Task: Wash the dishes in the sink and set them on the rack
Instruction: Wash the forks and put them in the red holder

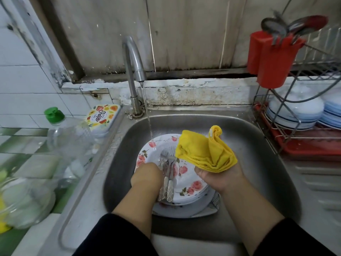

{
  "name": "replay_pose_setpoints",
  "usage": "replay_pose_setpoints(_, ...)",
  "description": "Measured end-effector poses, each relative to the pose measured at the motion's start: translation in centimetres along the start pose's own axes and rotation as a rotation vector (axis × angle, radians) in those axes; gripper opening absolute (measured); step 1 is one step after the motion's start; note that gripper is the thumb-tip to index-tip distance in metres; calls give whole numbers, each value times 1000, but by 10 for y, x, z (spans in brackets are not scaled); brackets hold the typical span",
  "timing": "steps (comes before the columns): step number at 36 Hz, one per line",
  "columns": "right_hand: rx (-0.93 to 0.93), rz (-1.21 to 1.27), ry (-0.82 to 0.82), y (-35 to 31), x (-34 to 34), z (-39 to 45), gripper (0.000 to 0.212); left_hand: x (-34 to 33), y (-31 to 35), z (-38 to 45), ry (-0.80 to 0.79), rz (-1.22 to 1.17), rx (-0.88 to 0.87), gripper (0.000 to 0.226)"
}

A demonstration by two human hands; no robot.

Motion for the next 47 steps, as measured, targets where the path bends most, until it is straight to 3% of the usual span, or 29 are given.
replay_pose_setpoints(4,13,-12,45,2,10,6,43,-2,-1,3,3,-30,-9,30)
replay_pose_setpoints(8,16,-57,68,2,12,5,17,-3,-2,7,5,-60,-2,29)
replay_pose_setpoints(10,34,-46,108,0,16,5,25,-4,-3,9,11,-77,-8,29)
replay_pose_setpoints(12,56,-13,121,-3,19,5,54,-4,-4,11,24,-98,-21,29)
replay_pose_setpoints(14,66,-37,109,-5,16,1,69,-2,-4,11,52,-121,-32,30)
replay_pose_setpoints(22,57,-1,115,-6,18,2,57,3,-1,10,85,-103,-58,36)
replay_pose_setpoints(27,48,-14,12,-5,6,1,57,11,8,2,128,-294,-90,35)
replay_pose_setpoints(31,36,-19,22,-6,8,0,48,11,20,-8,134,-478,-158,23)
replay_pose_setpoints(36,110,80,-13,-15,7,-1,47,23,32,-22,185,-679,-226,10)
replay_pose_setpoints(41,164,144,-39,-20,4,-4,41,38,50,-35,213,-796,-291,11)
replay_pose_setpoints(47,186,104,-147,-14,-12,-9,37,45,61,-55,130,-1146,-286,13)
Point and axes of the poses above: each hand's wrist, its own z-axis towards the middle knuckle, its own x-axis out of the back of the hand, y = z × x, the point moved 7 cm from there along z, towards the middle knuckle, and after that the axes turned 4 degrees about y, right-handed, at the moved point
